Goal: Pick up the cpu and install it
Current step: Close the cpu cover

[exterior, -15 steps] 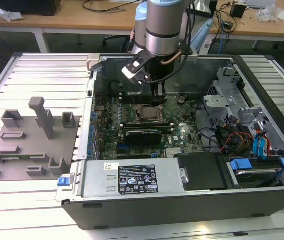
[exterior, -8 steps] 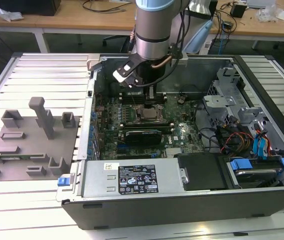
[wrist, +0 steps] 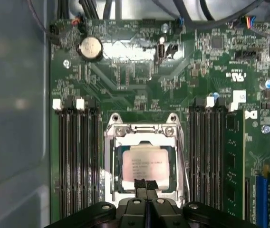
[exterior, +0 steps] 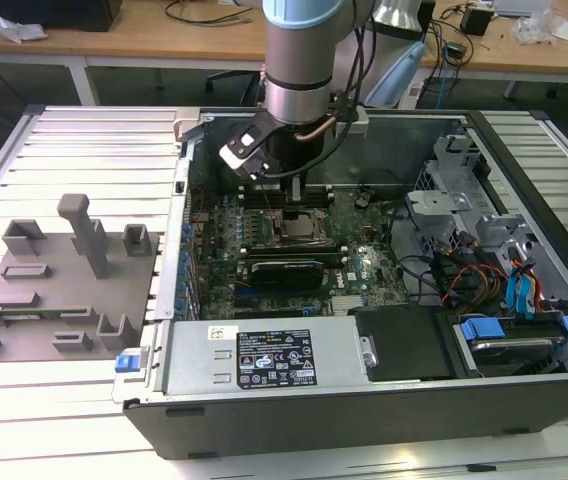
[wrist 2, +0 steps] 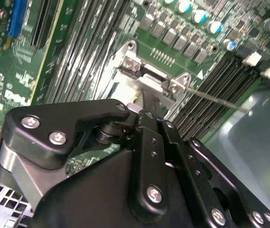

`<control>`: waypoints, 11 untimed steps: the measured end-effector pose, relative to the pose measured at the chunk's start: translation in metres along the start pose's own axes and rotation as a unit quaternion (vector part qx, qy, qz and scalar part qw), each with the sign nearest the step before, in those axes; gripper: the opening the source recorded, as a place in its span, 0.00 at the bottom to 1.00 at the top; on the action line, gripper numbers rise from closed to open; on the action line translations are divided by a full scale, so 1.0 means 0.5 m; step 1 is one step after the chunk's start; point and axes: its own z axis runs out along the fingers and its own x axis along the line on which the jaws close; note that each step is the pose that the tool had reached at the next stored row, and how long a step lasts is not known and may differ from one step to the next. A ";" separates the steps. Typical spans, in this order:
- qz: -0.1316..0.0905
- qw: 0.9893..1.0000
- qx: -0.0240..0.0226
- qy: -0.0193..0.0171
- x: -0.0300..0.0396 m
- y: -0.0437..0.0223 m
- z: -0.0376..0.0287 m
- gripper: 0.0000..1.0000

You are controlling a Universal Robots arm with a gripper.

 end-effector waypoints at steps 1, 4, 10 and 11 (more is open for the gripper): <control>0.000 1.000 0.000 0.000 0.000 -0.007 0.004 0.11; 0.000 1.000 0.000 0.000 0.000 -0.018 0.011 0.11; 0.000 1.000 0.000 0.000 0.000 -0.018 0.015 0.11; 0.000 1.000 0.000 0.000 0.000 -0.014 0.015 0.11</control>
